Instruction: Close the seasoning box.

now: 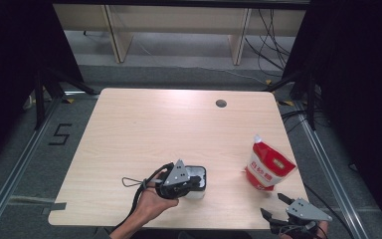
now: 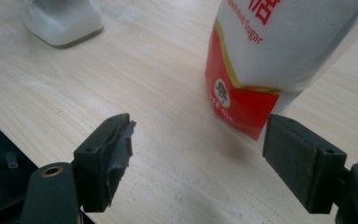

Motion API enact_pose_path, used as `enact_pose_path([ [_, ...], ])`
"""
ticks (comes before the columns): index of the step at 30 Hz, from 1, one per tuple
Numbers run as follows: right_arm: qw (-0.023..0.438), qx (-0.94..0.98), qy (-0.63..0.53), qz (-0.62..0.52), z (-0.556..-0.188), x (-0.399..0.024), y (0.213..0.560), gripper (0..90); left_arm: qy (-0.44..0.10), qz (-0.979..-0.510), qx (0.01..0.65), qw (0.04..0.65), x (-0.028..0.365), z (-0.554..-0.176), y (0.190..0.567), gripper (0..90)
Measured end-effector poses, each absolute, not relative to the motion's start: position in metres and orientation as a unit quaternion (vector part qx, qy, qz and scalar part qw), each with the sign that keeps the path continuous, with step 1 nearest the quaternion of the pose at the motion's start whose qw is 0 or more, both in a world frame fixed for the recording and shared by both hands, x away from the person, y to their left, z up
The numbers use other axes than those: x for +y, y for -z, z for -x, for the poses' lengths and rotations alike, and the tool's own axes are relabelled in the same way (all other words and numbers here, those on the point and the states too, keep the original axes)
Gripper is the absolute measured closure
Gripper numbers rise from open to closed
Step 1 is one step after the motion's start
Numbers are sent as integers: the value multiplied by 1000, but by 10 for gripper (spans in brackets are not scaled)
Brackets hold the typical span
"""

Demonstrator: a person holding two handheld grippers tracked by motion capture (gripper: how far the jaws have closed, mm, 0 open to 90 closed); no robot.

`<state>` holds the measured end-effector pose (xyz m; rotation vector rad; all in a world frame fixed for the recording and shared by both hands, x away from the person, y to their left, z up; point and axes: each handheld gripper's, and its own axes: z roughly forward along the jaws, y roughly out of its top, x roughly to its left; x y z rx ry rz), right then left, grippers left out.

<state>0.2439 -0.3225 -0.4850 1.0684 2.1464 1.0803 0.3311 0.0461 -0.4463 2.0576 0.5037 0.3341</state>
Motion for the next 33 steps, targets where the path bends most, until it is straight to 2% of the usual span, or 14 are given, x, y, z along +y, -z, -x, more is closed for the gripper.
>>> enact_pose_path([
  [8, 253, 791, -396, -391, -244, -323, 485, 246, -124, -827, 223, 501, 59, -332, 435, 791],
  [23, 250, 788, -398, -397, -243, -321, 485, 242, -103, -819, 250, 506, 91, -320, 438, 438],
  [27, 249, 788, -399, -398, -243, -320, 486, 242, -107, -814, 265, 507, 102, -318, 444, 373],
  [33, 253, 791, -399, -389, -244, -322, 486, 241, -101, -812, 284, 500, 115, -313, 451, 325],
])
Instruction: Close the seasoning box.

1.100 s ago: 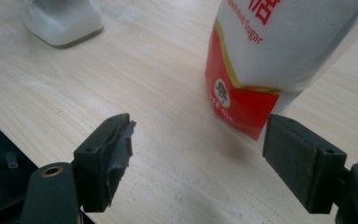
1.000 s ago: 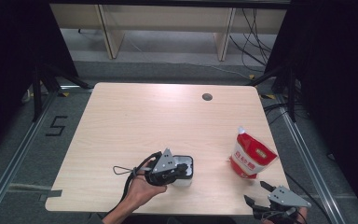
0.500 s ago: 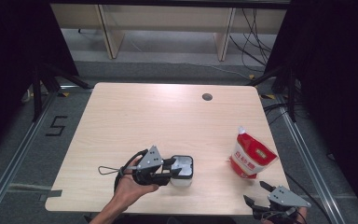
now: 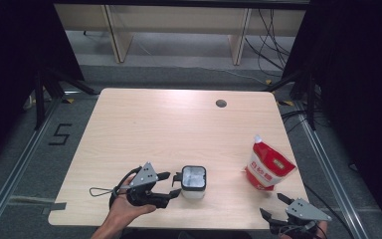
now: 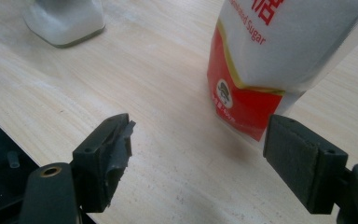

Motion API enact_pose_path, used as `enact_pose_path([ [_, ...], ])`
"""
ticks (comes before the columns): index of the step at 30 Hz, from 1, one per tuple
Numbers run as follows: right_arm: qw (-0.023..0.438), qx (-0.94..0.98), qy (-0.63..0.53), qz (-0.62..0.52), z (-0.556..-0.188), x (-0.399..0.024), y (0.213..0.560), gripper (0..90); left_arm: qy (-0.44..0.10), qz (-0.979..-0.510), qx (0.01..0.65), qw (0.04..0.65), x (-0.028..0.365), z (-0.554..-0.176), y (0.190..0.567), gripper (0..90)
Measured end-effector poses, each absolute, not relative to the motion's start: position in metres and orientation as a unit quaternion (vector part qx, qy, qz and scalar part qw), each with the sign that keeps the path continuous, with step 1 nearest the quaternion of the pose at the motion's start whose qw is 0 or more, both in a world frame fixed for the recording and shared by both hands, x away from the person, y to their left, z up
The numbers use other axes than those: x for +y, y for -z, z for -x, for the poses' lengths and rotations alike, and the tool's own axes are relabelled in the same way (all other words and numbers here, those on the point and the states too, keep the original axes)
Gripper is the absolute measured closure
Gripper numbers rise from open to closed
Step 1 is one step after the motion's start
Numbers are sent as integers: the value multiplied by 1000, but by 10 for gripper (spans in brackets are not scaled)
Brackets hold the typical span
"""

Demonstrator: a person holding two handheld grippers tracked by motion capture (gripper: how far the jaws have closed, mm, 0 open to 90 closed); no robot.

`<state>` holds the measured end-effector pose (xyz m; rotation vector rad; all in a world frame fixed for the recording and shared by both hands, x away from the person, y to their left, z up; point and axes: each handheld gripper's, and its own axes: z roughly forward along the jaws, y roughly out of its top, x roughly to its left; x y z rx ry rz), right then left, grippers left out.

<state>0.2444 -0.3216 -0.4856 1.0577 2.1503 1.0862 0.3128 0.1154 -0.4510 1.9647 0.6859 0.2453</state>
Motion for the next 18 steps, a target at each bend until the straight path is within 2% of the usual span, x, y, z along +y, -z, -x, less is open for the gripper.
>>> enact_pose_path([
  [9, 255, 792, -396, -388, -244, -321, 485, 241, -108, -814, 282, 496, 131, -307, 459, 273],
  [11, 236, 788, -395, -410, -241, -319, 485, 241, -105, -811, 292, 497, 133, -305, 462, 273],
  [16, 238, 790, -394, -406, -241, -319, 485, 241, -102, -810, 309, 487, 141, -303, 470, 273],
  [18, 253, 794, -393, -389, -243, -320, 485, 242, -98, -808, 315, 488, 143, -300, 473, 273],
])
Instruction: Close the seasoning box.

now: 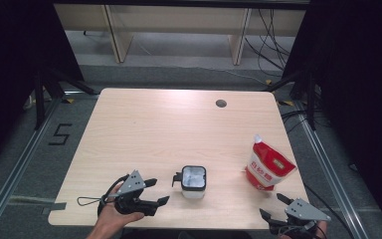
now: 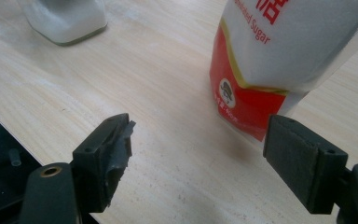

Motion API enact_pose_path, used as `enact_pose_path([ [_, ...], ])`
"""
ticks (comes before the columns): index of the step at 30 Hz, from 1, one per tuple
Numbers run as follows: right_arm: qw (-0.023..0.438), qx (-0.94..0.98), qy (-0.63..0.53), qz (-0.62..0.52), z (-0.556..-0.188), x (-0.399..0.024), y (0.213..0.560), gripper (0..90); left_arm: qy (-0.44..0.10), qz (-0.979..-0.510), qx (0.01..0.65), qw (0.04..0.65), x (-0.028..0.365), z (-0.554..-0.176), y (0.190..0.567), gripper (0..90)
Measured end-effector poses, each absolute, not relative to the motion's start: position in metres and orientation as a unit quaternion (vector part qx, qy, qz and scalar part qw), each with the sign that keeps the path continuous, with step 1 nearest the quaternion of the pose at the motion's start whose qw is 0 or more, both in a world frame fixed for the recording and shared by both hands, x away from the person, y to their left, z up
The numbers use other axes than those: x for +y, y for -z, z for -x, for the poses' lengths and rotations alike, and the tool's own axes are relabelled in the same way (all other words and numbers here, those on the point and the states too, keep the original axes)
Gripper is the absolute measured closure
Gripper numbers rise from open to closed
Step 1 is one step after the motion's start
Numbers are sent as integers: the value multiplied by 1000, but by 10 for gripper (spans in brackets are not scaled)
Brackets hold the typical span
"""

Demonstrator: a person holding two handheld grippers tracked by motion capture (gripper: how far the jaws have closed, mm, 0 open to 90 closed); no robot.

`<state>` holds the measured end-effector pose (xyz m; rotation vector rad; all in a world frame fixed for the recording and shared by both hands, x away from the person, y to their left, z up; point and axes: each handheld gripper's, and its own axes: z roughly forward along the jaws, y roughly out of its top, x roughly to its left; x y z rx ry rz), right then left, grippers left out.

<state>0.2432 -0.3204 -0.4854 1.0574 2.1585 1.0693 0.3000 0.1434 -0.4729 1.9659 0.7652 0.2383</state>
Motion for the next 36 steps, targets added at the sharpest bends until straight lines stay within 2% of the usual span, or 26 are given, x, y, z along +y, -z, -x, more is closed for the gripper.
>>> enact_pose_path([
  [13, 238, 801, -391, -386, -244, -319, 487, 243, -100, -830, 300, 459, 153, -287, 490, 225],
  [15, 249, 800, -390, -381, -245, -320, 487, 240, -109, -845, 287, 437, 155, -285, 493, 217],
  [25, 236, 805, -378, -391, -244, -319, 490, 227, -93, -845, 304, 430, 152, -277, 504, 203],
  [35, 228, 811, -373, -389, -247, -320, 492, 225, -104, -850, 306, 416, 158, -281, 502, 203],
  [36, 241, 811, -370, -385, -248, -322, 492, 225, -104, -848, 308, 419, 158, -281, 502, 203],
])
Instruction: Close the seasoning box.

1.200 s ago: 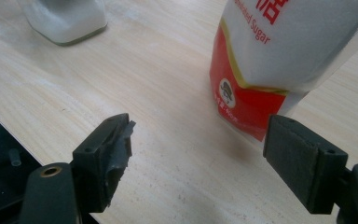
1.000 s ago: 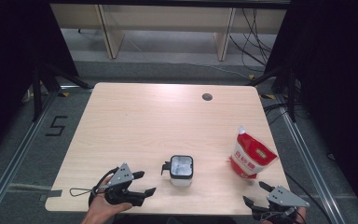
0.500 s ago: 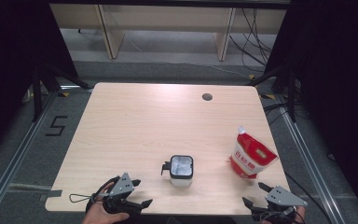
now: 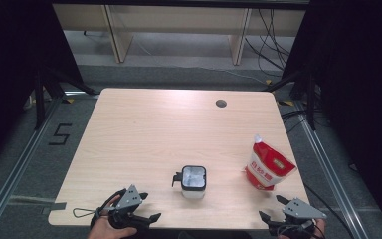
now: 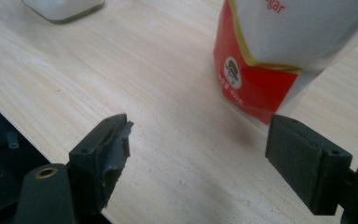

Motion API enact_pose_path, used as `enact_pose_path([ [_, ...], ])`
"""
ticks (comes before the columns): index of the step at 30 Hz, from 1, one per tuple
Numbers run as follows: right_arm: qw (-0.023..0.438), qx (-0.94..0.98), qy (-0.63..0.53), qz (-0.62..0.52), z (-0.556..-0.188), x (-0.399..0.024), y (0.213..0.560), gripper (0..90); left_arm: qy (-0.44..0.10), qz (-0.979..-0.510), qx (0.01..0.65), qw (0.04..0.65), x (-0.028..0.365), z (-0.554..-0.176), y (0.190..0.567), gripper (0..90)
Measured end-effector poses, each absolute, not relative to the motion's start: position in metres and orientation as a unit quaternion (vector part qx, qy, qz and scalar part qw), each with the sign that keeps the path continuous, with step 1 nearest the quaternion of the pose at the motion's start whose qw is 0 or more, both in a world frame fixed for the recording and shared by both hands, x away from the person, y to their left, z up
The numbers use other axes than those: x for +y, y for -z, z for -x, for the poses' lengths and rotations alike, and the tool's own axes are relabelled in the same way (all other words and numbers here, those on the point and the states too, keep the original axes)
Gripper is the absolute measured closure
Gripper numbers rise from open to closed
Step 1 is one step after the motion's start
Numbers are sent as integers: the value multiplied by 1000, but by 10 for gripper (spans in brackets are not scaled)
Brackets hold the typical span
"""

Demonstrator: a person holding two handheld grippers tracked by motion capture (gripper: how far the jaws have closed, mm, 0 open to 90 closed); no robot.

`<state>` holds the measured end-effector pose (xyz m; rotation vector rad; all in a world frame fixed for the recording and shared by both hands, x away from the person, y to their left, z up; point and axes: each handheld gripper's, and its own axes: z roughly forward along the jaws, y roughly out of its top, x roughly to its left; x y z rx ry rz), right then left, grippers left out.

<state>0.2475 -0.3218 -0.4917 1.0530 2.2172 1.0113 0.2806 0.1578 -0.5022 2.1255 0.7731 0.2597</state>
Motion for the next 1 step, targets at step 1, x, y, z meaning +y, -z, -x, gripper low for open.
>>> enact_pose_path([
  [1, 238, 810, -368, -389, -247, -322, 492, 226, -102, -846, 307, 425, 157, -281, 502, 203],
])
